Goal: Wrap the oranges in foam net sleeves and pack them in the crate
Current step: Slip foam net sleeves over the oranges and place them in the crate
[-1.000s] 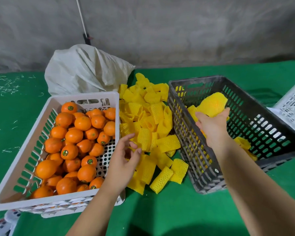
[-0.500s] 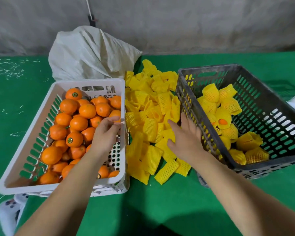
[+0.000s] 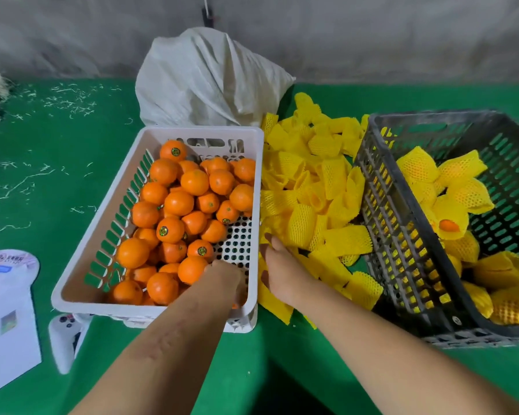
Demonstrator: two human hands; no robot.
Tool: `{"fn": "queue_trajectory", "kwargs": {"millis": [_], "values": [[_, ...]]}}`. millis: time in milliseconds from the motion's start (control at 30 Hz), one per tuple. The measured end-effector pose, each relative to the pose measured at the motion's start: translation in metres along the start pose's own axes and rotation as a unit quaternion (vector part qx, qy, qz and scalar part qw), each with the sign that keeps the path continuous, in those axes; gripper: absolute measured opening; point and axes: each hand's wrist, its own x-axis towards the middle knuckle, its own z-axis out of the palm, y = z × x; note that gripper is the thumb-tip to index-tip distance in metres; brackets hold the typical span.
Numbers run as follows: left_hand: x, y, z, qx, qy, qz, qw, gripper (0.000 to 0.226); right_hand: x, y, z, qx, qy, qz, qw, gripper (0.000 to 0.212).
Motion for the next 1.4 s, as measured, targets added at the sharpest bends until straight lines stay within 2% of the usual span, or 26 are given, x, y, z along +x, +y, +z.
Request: {"fn": "queue_trajectory", "kwargs": {"millis": [33,100,167,233,333,367,433,533,600,633,700,767,833,900,967,1033,1067,1100,1200,1267,1333,1400], "values": [[-0.003,-0.001,-0.001,0.061,0.016,-0.014,0.998,0.072,0.003,-0.003,0.001,-0.009,0.011,0.0,1.0,0.061],[-0.008,-0.004,-0.004,0.132,0.029,-0.01,0.991,0.074,0.004,-0.004,0.001,-0.027,0.013,0.017,0.999,0.066],[-0.011,-0.006,-0.003,0.146,-0.001,-0.012,0.989,0.063,0.003,0.001,0.002,-0.09,0.018,0.03,0.995,0.064],[-0.01,-0.004,-0.003,0.108,-0.034,-0.007,0.994,0.054,0.0,0.007,0.005,-0.143,0.057,0.021,0.988,0.048],[-0.014,0.001,-0.003,0.02,-0.031,0.002,0.999,0.048,-0.004,0.017,0.007,-0.064,0.142,0.022,0.987,0.021],[-0.016,0.002,-0.005,0.049,-0.026,0.031,0.998,0.047,-0.004,0.021,0.007,-0.017,0.166,0.03,0.985,0.016],[-0.018,0.003,-0.004,0.059,0.001,0.031,0.998,0.047,-0.004,0.029,0.008,0.068,0.186,0.033,0.98,0.015],[-0.022,0.008,-0.001,0.072,0.035,0.059,0.995,0.048,-0.008,0.037,0.013,0.056,0.122,0.02,0.991,0.026],[-0.018,0.012,0.0,0.157,0.035,0.081,0.984,0.05,-0.012,0.04,0.02,0.003,0.063,0.03,0.998,0.024],[-0.019,0.011,-0.004,0.152,0.045,0.117,0.98,0.051,-0.014,0.041,0.024,-0.014,0.042,0.028,0.999,0.022],[-0.012,0.008,-0.005,0.086,0.077,0.094,0.989,0.062,-0.017,0.042,0.029,-0.04,0.001,0.024,0.999,0.026],[-0.017,0.003,-0.013,-0.036,0.117,0.036,0.992,0.072,-0.021,0.044,0.028,-0.061,-0.042,0.031,0.997,0.046],[-0.018,-0.004,-0.016,-0.15,0.144,0.021,0.978,0.07,-0.025,0.044,0.024,-0.042,-0.032,0.046,0.998,0.062],[-0.019,-0.016,-0.016,-0.274,0.191,0.028,0.942,0.06,-0.028,0.044,0.017,0.032,0.051,0.047,0.997,0.059],[-0.021,-0.029,-0.013,-0.412,0.238,0.06,0.877,0.066,-0.034,0.045,0.011,0.141,0.167,0.031,0.975,0.043],[-0.035,-0.033,-0.017,-0.546,0.262,0.098,0.79,0.077,-0.042,0.046,0.005,0.284,0.258,0.042,0.923,0.021],[-0.047,-0.031,-0.018,-0.587,0.267,0.119,0.755,0.073,-0.046,0.044,0.001,0.354,0.279,0.058,0.891,0.014],[-0.059,-0.028,-0.018,-0.61,0.273,0.142,0.731,0.058,-0.049,0.041,-0.004,0.403,0.292,0.075,0.864,0.01],[-0.09,-0.01,-0.011,-0.651,0.279,0.224,0.669,0.03,-0.051,0.03,-0.02,0.473,0.323,0.094,0.814,0.02],[-0.107,0.005,-0.008,-0.671,0.265,0.277,0.634,0.037,-0.054,0.021,-0.032,0.513,0.329,0.083,0.789,0.028],[-0.118,0.019,-0.007,-0.68,0.242,0.319,0.615,0.053,-0.056,0.015,-0.046,0.495,0.348,0.073,0.793,0.023],[-0.122,0.03,-0.003,-0.681,0.192,0.364,0.606,0.058,-0.059,0.013,-0.056,0.462,0.373,0.061,0.802,0.015]]}}
